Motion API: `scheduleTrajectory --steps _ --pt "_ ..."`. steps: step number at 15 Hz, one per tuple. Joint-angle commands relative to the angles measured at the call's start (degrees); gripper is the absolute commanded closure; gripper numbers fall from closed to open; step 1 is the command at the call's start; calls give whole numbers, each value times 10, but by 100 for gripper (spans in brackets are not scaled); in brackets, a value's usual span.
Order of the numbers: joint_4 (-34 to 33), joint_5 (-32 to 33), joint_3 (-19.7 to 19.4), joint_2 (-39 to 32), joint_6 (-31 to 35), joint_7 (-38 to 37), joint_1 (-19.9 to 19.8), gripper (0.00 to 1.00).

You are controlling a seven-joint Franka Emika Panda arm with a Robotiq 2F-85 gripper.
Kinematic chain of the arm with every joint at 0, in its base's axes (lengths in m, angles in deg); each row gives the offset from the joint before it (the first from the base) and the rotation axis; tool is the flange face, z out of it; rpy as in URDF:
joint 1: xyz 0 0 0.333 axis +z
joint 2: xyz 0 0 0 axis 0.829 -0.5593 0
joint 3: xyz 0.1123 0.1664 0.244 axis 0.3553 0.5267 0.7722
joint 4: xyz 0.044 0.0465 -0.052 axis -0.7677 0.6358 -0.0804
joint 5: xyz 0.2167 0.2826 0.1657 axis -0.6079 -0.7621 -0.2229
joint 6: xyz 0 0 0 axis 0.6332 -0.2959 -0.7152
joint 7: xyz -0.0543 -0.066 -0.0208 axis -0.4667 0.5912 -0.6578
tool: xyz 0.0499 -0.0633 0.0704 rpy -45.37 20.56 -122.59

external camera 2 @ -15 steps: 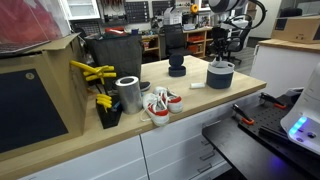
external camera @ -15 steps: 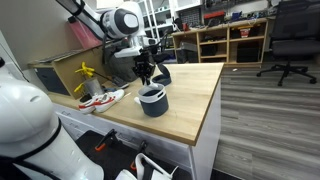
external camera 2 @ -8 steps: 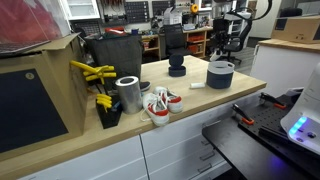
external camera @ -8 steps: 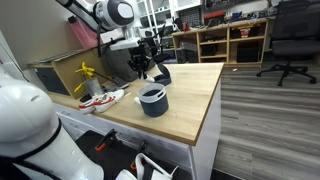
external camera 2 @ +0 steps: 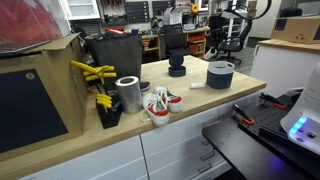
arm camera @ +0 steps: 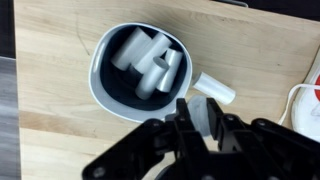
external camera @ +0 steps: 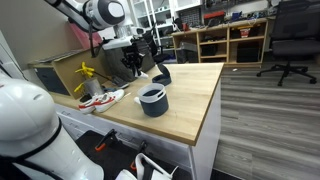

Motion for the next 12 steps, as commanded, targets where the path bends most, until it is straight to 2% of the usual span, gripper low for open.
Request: scheduleTrajectory --steps 1,4,8,12 --pt "32 -24 14 1 91 1 19 94" --pt "56 -27 23 -17 169 31 37 94" --pt "81 -26 29 -44 226 81 56 94" --pt "126 -16 29 -58 301 171 67 94"
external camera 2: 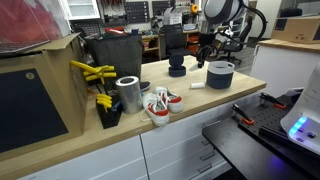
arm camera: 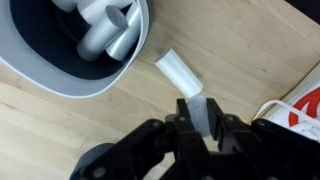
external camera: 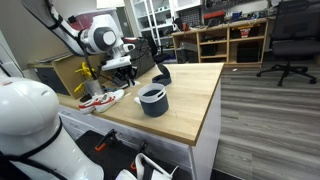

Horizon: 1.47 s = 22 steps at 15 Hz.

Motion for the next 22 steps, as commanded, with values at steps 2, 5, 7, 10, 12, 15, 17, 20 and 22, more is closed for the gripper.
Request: scheduleTrajectory --steps 2,5,7,10,12,15,17,20,22 --pt "57 16 -4 -15 83 123 5 94" --pt "90 63 -7 -33 142 185 -4 94" --pt "82 109 -11 -68 196 209 -13 94" --pt "86 175 -14 -103 290 228 -34 94" --pt "85 212 -15 -128 334 230 -49 94" --pt "84 253 -10 -163 383 219 -70 94" --pt "84 291 -2 -180 405 203 -93 94" --pt "82 347 8 -189 412 182 -123 94" --pt "82 383 15 -188 403 167 -143 94"
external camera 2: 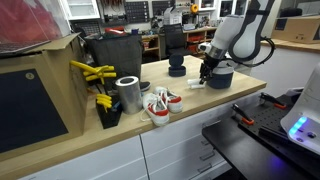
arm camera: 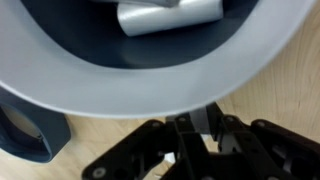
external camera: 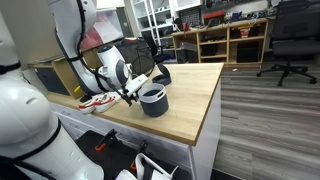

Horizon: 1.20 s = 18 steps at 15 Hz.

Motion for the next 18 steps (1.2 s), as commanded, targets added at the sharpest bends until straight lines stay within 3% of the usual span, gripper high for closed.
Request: scheduleTrajectory --steps 1,4,10,14,18 --pt "0 64 19 -7 -4 -32 -41 94" --pt "0 125 35 -11 -9 -62 -76 94" --pt "0 202 39 -7 -36 -95 -108 94" --pt "0 194 25 1 -39 -92 -100 94" --pt "-12 152 -1 6 -36 -103 -61 94"
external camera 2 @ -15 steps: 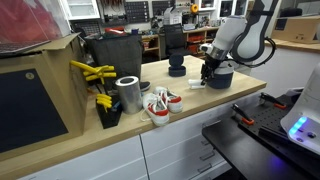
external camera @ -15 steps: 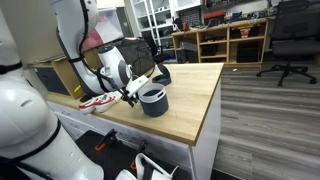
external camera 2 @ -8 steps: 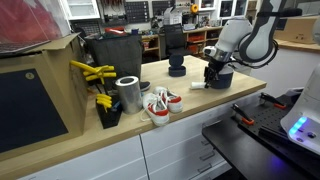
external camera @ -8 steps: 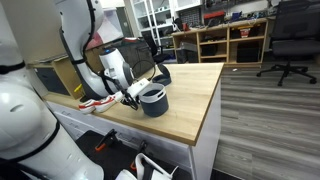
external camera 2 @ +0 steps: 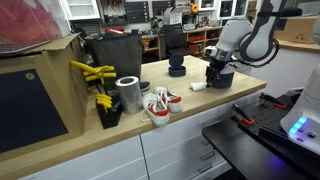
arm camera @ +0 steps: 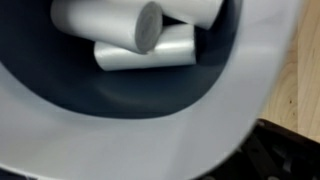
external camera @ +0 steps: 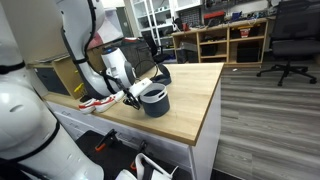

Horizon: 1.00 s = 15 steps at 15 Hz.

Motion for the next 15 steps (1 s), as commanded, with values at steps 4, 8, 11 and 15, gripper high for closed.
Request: scheduleTrajectory --steps 4,8,11,15 --pt "-22 -75 -44 20 -10 -23 66 92" --pt "-23 -106 -65 24 -24 -22 93 49" --pt "-23 -129 -47 24 -40 -26 87 27" --pt "-28 -168 5 32 -85 -64 56 0"
